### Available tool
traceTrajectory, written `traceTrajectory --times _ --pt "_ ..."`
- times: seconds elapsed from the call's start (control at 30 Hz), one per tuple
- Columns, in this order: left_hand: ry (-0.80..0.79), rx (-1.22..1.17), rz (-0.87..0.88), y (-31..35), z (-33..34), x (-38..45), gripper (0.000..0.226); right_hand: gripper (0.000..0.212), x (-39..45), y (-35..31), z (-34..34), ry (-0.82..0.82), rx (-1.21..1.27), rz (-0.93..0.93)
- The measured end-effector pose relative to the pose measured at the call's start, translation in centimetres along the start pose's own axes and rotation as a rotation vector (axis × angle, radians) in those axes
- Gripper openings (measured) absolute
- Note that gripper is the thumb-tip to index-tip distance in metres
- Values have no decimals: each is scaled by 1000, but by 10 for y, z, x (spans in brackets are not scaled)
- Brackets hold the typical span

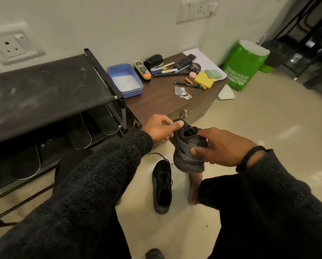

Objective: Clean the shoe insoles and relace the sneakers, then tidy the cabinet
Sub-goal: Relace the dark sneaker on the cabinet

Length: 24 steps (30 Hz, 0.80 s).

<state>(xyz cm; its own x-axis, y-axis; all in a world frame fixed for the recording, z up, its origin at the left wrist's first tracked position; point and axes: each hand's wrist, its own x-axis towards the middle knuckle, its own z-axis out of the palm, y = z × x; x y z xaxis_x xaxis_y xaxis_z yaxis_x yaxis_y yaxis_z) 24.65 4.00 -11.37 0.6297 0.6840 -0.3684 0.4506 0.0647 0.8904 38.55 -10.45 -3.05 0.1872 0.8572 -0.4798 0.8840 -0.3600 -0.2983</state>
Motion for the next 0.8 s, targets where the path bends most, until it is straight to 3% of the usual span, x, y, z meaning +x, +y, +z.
traceTrajectory --times 0.3,0.4,0.5,0.67,0.8 --pt "-123 442 -144 -103 68 -3 24 26 25 39 85 -257 -29 252" --pt "-275 661 -210 -149 92 -1 24 35 52 66 136 -299 -83 321" --pt "-476 846 -238 -200 116 2 36 52 73 99 196 -267 -81 405" --pt "-787 1056 -229 -270 165 2 72 34 92 137 286 -229 122 471" --pt "-882 1058 -268 -302 189 4 84 29 98 159 343 -234 137 515"
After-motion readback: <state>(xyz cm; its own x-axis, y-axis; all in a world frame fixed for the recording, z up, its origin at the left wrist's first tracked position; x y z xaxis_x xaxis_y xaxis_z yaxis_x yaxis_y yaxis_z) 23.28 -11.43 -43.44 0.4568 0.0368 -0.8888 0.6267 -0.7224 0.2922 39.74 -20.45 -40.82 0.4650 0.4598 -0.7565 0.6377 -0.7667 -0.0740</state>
